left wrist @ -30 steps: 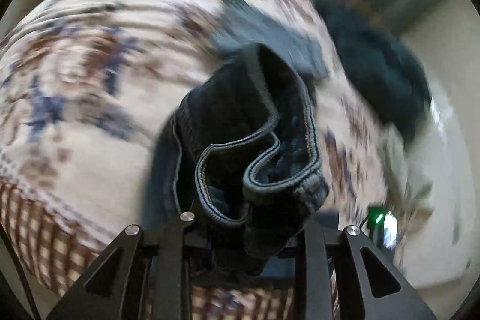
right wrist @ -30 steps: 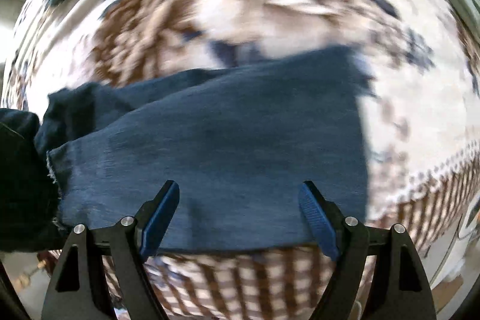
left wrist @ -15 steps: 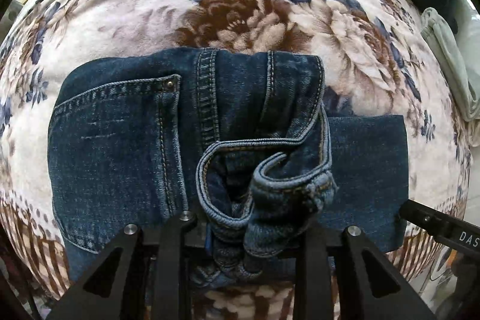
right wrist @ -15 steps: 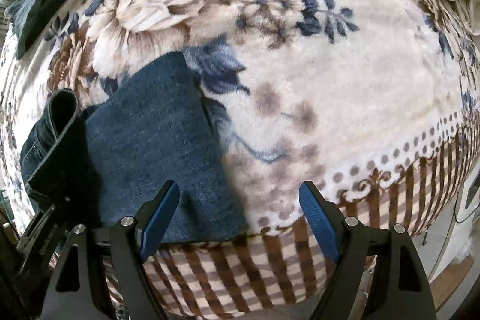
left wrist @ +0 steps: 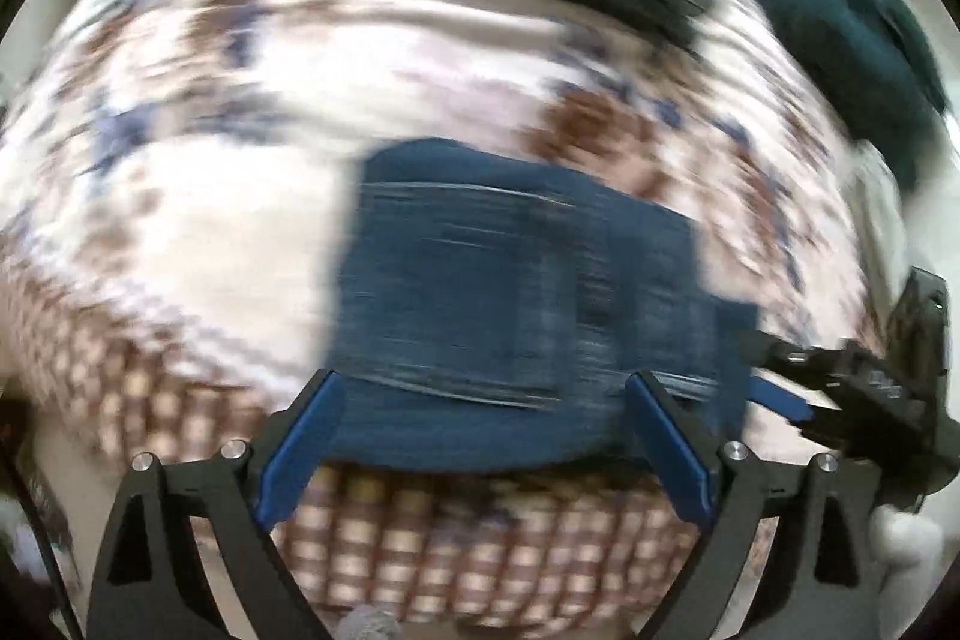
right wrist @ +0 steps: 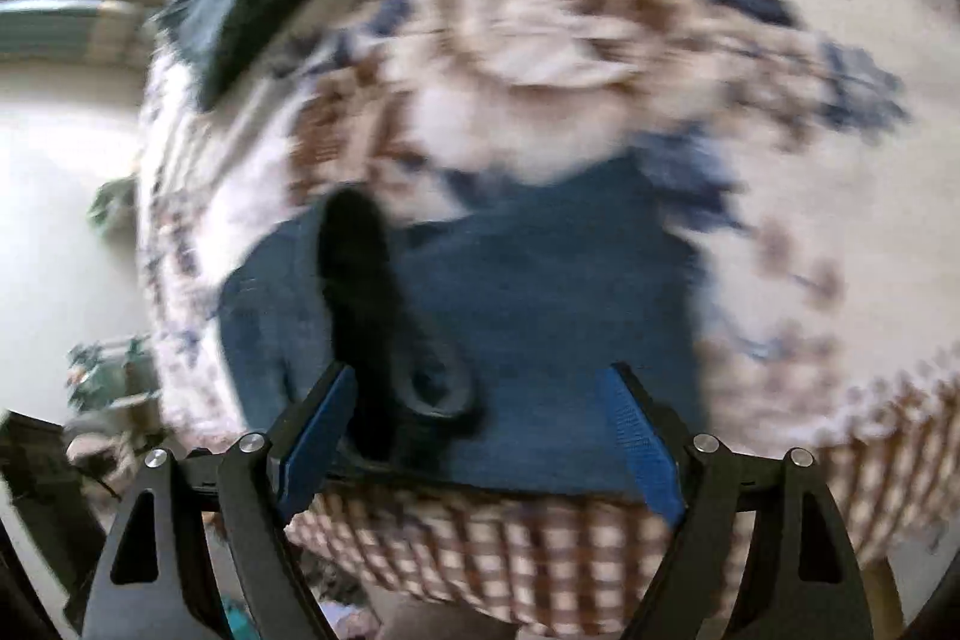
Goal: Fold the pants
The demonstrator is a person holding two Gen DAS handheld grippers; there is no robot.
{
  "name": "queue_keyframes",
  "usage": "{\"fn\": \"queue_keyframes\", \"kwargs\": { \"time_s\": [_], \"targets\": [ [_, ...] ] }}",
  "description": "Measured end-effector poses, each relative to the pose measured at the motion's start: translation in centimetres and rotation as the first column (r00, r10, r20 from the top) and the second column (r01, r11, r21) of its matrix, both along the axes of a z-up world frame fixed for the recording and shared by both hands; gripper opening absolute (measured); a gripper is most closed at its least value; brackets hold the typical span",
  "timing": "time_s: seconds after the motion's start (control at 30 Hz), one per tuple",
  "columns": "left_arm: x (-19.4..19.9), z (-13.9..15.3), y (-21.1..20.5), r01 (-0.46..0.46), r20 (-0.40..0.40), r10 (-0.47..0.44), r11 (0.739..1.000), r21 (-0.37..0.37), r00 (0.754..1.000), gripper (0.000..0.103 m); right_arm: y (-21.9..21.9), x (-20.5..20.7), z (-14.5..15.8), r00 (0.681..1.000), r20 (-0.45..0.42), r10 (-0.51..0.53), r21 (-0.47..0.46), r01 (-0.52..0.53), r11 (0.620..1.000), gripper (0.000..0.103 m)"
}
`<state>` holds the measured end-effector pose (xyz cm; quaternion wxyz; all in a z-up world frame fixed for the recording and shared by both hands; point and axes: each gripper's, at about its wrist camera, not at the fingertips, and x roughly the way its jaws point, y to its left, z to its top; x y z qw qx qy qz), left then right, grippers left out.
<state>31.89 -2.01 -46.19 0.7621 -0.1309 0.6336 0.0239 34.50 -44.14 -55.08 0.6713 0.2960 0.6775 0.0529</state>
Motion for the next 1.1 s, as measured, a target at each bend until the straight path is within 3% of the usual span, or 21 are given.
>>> {"fn": "queue_keyframes", "kwargs": {
  "time_s": [0.13, 0.27, 0.33, 0.4, 0.43, 0.47, 0.57, 0.73, 0.83, 0.97, 1.1],
  "targets": [
    [-0.6, -2.2, 5.5, -0.082, -0.059, 0.089, 0.991, 0.105, 0.994, 0.095, 4.1, 1.0, -3.1, 0.997, -0.012, 0.08, 0.194, -0.076, 0.978, 0.086],
    [-1.0, -3.4, 9.3, -0.167, -0.076, 0.177, 0.978, 0.123, 0.981, 0.095, 7.5, 1.9, -6.2, 0.978, -0.062, 0.197, 0.128, -0.188, 0.974, 0.094],
    [-1.1, -3.5, 10.0, -0.192, -0.072, 0.202, 0.973, 0.129, 0.977, 0.095, 8.1, 2.2, -6.0, 0.973, -0.044, 0.229, 0.117, -0.222, 0.968, 0.094],
    [-1.2, -3.4, 10.1, -0.19, -0.063, 0.2, 0.972, 0.135, 0.978, 0.095, 8.9, 2.1, -5.1, 0.966, -0.008, 0.259, 0.082, -0.258, 0.963, 0.077],
    [-1.1, -3.4, 10.0, -0.189, -0.061, 0.198, 0.973, 0.136, 0.978, 0.095, 9.1, 1.6, -4.0, 0.958, 0.019, 0.286, 0.065, -0.286, 0.956, 0.038],
    [-1.0, -3.4, 9.7, -0.184, -0.058, 0.193, 0.974, 0.132, 0.979, 0.095, 9.5, 1.4, -3.4, 0.954, 0.027, 0.298, 0.073, -0.299, 0.951, 0.027],
    [-0.8, -3.6, 9.1, -0.171, -0.066, 0.18, 0.978, 0.119, 0.981, 0.095, 9.8, 0.4, -1.4, 0.961, 0.041, 0.273, 0.074, -0.275, 0.959, 0.018],
    [0.3, -2.5, 7.4, -0.133, -0.048, 0.137, 0.989, 0.066, 0.989, 0.095, 5.6, -1.2, 2.6, 0.994, 0.041, 0.103, 0.097, -0.107, 0.989, 0.016],
    [1.7, -1.9, 5.8, -0.084, -0.031, 0.085, 0.996, 0.028, 0.996, 0.095, 0.2, -2.9, 4.5, 0.999, 0.053, 0.007, 0.064, -0.011, 0.998, 0.016],
    [4.0, -2.3, 3.5, -0.036, -0.033, 0.034, 0.998, -0.043, 0.999, 0.095, -8.2, -6.0, 4.0, 0.993, 0.002, -0.116, -0.033, 0.116, 0.993, 0.015],
    [7.3, -4.7, 0.8, -0.016, -0.072, 0.004, 0.986, -0.167, 0.997, 0.095, -11.7, -7.0, 1.4, 0.985, -0.046, -0.169, -0.018, 0.168, 0.986, 0.013]
  ]
}}
